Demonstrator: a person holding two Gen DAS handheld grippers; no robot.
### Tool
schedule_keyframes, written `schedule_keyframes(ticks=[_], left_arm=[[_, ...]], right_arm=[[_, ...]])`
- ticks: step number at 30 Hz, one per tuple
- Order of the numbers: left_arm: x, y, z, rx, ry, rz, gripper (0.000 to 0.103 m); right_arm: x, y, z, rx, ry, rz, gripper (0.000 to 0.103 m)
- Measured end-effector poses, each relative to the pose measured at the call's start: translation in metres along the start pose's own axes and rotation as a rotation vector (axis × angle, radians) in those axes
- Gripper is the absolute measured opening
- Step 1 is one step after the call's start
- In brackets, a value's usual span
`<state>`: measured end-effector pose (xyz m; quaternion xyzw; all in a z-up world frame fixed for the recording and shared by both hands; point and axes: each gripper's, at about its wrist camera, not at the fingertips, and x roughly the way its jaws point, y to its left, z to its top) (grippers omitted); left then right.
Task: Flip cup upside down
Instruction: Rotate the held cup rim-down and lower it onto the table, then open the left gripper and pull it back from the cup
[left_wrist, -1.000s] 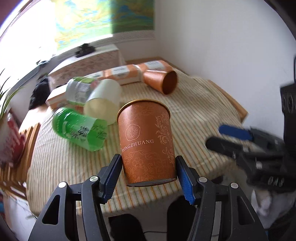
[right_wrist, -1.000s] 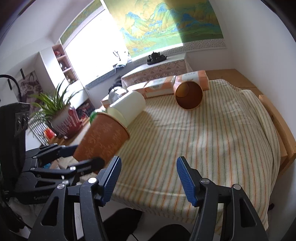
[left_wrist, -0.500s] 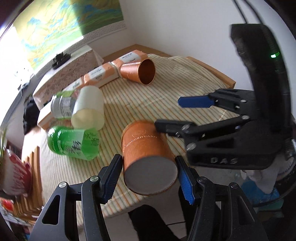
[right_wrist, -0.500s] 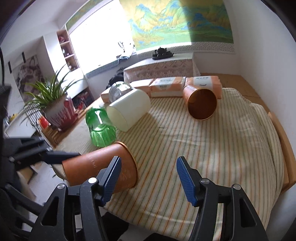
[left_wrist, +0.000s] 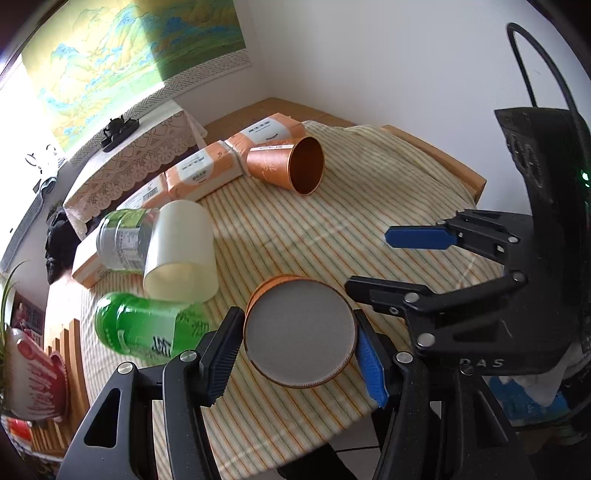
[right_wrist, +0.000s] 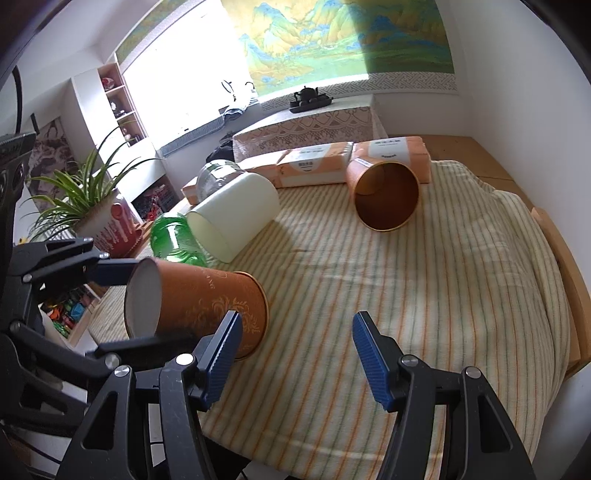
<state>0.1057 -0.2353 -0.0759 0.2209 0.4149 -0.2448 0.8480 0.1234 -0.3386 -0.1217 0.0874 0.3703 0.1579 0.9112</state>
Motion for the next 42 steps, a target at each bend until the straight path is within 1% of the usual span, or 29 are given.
schedule_keyframes(ticks=[2, 7, 9, 13, 14, 16, 17, 19, 21, 25, 28, 31, 35, 37, 39, 42], left_arm=[[0.004, 0.002, 0.004, 0.008, -0.003, -0.002, 0.062], [0.015, 0.014, 0.009, -0.029, -0.015, -0.019, 0.062], [0.017, 0.018, 0.01, -0.034, -0.025, -0.012, 0.062], [0.02, 0.023, 0.011, -0.042, -0.034, -0.023, 0.062], [0.02, 0.023, 0.01, -0.043, -0.04, -0.023, 0.063], [0.02, 0.025, 0.008, -0.05, -0.043, -0.028, 0.069], [0.02, 0.026, 0.008, -0.055, -0.046, -0.034, 0.075], [0.019, 0.028, 0.006, -0.069, -0.054, -0.047, 0.077], [0.014, 0.03, 0.002, -0.076, -0.07, -0.04, 0.082], [0.0, 0.035, -0.005, -0.103, -0.116, -0.033, 0.083], [-0.019, 0.044, -0.016, -0.157, -0.167, -0.03, 0.083], [-0.039, 0.052, -0.035, -0.211, -0.227, 0.023, 0.085], [-0.055, 0.063, -0.061, -0.279, -0.267, 0.065, 0.085], [-0.065, 0.067, -0.073, -0.305, -0.293, 0.104, 0.085], [-0.074, 0.072, -0.085, -0.333, -0.314, 0.136, 0.085], [-0.086, 0.08, -0.099, -0.378, -0.344, 0.163, 0.085]], right_arm=[[-0.001, -0.004, 0.001, 0.012, -0.006, -0.004, 0.058], [-0.004, -0.01, 0.001, 0.027, -0.017, -0.012, 0.058], [-0.005, -0.011, 0.001, 0.029, -0.02, -0.015, 0.058], [-0.006, -0.013, 0.001, 0.034, -0.024, -0.023, 0.058], [-0.006, -0.014, 0.001, 0.037, -0.024, -0.023, 0.058], [-0.006, -0.014, 0.001, 0.041, -0.027, -0.025, 0.058], [-0.007, -0.015, 0.001, 0.042, -0.03, -0.026, 0.058], [-0.009, -0.013, 0.001, 0.043, -0.034, -0.029, 0.058], [-0.013, -0.011, 0.0, 0.042, -0.043, -0.036, 0.058], [-0.021, -0.005, 0.001, 0.038, -0.058, -0.041, 0.058], [-0.032, 0.005, 0.0, 0.02, -0.079, -0.061, 0.058], [-0.042, 0.016, -0.002, 0.001, -0.098, -0.085, 0.058], [-0.058, 0.038, -0.006, -0.036, -0.139, -0.152, 0.062], [-0.065, 0.047, -0.008, -0.05, -0.155, -0.178, 0.064], [-0.072, 0.059, -0.011, -0.06, -0.171, -0.206, 0.065], [-0.082, 0.076, -0.014, -0.071, -0.195, -0.239, 0.066]])
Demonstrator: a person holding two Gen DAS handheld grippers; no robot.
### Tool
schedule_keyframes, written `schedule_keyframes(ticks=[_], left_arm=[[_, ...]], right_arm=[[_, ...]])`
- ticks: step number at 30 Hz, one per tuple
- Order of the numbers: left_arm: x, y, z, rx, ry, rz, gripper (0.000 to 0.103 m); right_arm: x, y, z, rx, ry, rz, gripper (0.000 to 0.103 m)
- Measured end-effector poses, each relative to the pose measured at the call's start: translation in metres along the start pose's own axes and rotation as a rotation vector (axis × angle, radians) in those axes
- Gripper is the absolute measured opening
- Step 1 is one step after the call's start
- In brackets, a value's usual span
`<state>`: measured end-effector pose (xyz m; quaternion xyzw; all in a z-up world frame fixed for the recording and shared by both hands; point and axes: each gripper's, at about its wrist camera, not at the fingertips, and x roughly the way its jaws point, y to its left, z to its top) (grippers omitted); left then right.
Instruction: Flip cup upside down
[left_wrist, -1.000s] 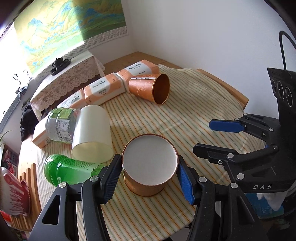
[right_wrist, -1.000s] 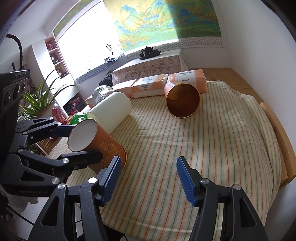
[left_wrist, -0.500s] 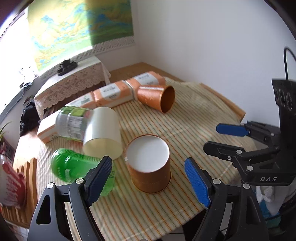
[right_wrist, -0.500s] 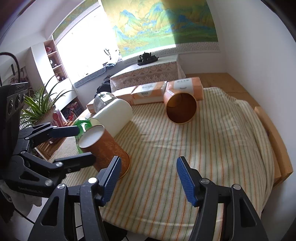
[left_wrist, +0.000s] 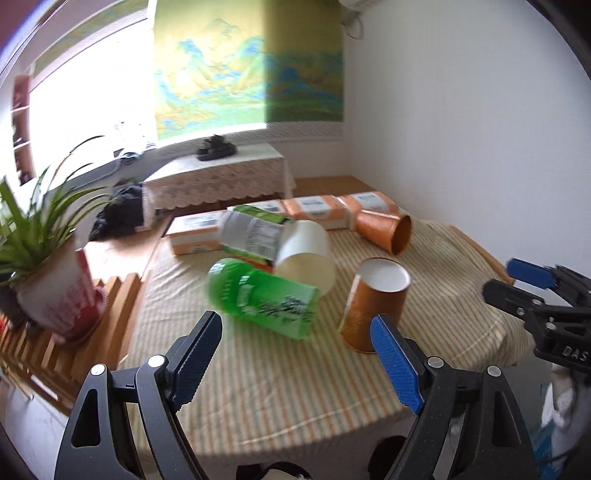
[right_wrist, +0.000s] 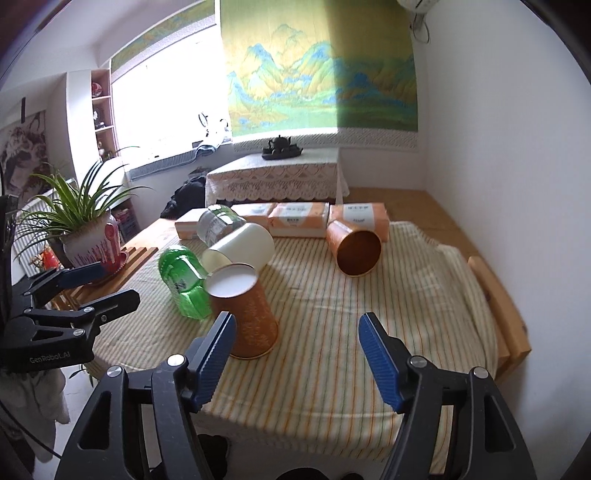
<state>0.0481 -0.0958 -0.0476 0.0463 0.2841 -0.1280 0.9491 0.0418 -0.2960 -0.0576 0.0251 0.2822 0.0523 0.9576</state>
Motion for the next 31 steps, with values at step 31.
schedule_keyframes(ticks=[31], left_arm=[[-0.066, 0.041, -0.021, -0.129, -0.143, 0.143, 0.103]], right_arm=[[-0.049, 0.066, -0.013, -0.004, -0.134, -0.138, 0.088]])
